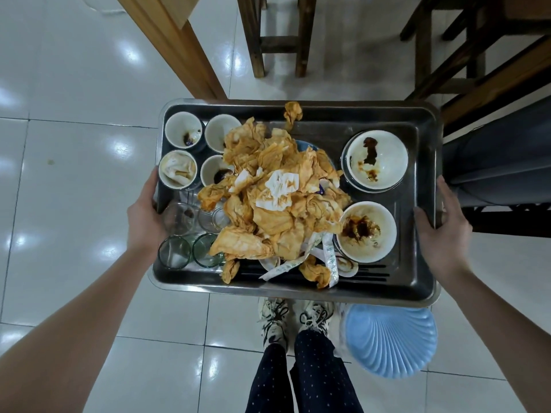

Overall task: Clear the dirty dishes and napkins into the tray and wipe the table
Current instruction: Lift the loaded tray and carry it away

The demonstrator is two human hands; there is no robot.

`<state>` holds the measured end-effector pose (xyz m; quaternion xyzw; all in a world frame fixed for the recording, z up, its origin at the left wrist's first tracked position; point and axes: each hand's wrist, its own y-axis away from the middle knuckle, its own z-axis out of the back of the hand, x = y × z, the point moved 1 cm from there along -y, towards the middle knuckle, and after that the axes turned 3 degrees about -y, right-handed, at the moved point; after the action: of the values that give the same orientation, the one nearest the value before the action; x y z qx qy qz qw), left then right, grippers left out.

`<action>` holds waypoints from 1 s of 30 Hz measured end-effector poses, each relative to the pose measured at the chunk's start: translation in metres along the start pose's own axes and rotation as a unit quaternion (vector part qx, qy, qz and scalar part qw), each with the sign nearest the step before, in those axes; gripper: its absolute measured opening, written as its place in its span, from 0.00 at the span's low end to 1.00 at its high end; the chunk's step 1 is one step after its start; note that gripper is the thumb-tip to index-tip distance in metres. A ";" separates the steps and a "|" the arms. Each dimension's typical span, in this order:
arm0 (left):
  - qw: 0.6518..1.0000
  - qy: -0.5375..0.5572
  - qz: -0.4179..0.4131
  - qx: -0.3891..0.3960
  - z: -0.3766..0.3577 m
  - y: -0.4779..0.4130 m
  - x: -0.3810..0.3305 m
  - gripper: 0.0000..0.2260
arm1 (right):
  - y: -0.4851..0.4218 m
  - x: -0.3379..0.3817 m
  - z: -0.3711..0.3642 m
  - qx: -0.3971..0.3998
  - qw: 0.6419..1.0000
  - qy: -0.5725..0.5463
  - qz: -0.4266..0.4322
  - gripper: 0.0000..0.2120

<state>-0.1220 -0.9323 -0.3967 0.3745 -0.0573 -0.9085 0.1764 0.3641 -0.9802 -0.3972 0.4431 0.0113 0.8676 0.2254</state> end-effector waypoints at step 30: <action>0.997 -0.076 0.008 -0.021 0.083 0.063 -0.056 0.25 | 0.049 0.057 0.043 0.033 0.997 -0.063 -0.028 0.31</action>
<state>-0.1261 -0.9734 -0.2857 0.3006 -0.0547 -0.9338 0.1863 0.3503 -1.0093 -0.3169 0.5038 0.0383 0.8305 0.2345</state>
